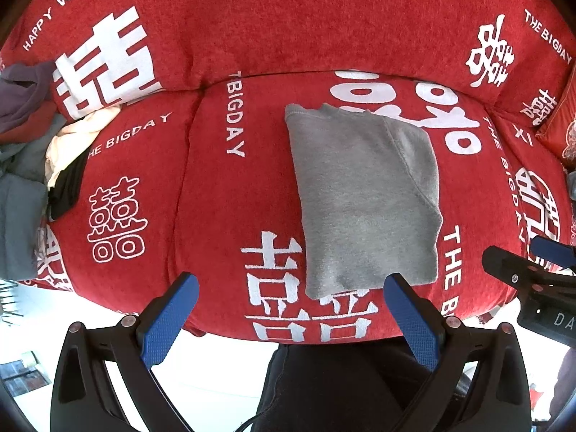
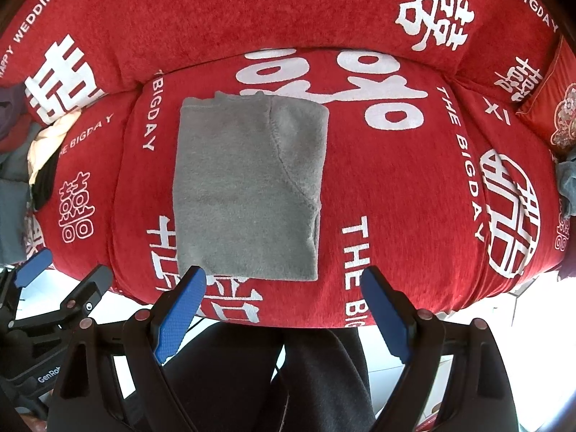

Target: Fold small clothes

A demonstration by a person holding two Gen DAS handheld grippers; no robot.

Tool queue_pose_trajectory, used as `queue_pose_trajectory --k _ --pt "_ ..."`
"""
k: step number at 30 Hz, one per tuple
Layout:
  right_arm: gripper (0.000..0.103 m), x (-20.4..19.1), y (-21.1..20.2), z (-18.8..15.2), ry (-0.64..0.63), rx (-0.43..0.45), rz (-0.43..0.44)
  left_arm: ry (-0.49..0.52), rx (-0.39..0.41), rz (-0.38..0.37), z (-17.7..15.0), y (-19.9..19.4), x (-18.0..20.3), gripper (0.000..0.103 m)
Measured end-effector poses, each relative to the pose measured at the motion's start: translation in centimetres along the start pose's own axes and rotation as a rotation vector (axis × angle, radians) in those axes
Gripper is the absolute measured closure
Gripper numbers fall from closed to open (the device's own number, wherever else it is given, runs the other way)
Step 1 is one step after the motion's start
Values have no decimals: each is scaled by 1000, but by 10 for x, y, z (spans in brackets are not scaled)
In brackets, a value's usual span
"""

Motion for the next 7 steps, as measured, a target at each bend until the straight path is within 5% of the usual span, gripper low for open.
queue_pose_trajectory --k 7 --pt "13 -2 2 1 -7 -1 -3 13 15 14 3 -1 2 0"
Point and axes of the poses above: each gripper's, at about its wrist camera, not at the fingertips, and y roughly the way its jaws point, x to its right, z to its top, the point moved 10 cm from there along y, roughly the way its jaws point, and after that the axes turned 13 degrees about -x, right-handed, at the moved point
